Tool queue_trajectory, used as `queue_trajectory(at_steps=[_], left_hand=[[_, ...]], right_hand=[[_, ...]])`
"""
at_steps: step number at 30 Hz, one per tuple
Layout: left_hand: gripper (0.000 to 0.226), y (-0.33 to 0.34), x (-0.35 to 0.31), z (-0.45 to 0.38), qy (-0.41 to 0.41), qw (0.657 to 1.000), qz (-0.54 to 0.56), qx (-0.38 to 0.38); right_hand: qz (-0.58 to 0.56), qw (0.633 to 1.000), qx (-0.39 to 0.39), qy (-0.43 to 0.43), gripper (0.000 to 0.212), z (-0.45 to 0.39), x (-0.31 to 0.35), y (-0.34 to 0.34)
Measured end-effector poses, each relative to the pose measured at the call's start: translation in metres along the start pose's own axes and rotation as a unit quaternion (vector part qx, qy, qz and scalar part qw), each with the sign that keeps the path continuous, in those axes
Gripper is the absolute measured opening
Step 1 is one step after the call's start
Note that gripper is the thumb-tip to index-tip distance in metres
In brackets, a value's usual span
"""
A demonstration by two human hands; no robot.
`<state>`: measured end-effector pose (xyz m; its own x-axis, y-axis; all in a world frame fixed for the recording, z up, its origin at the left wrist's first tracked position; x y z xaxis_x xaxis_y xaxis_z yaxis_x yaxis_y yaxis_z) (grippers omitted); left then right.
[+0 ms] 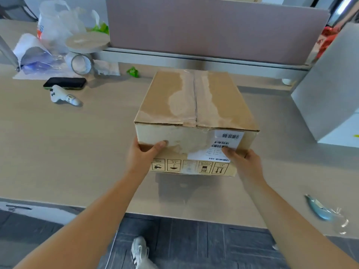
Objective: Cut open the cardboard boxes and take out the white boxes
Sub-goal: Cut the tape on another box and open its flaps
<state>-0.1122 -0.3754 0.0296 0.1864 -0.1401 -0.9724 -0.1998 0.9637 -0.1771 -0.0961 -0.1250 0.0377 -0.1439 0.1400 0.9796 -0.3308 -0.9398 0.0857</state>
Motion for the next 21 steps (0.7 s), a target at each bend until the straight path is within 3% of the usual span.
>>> queue_trajectory(at_steps=[8,21], left_hand=[[0.037,0.052,0.011,0.013,-0.046,0.999,-0.004,0.009],[0.044,0.080,0.028,-0.030,-0.045,0.998,-0.008,0.042]], right_hand=[[-0.033,0.999,-0.016,0.028,0.021,-0.006,-0.009,-0.053],[0.017,0.998,-0.046,0.034,0.022,-0.046,-0.027,-0.058]])
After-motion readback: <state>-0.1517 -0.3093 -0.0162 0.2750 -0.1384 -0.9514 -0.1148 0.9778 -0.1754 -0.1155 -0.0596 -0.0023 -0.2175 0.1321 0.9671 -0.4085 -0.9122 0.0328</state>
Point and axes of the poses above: each hand's wrist, its own z-axis away from the middle knuckle, its own y-axis out of the palm, x = y × z, the point moved 4 cm from there along -z, towards the middle knuckle, and after that the axes turned 13 degrees about -z, right-handed, at the moved point
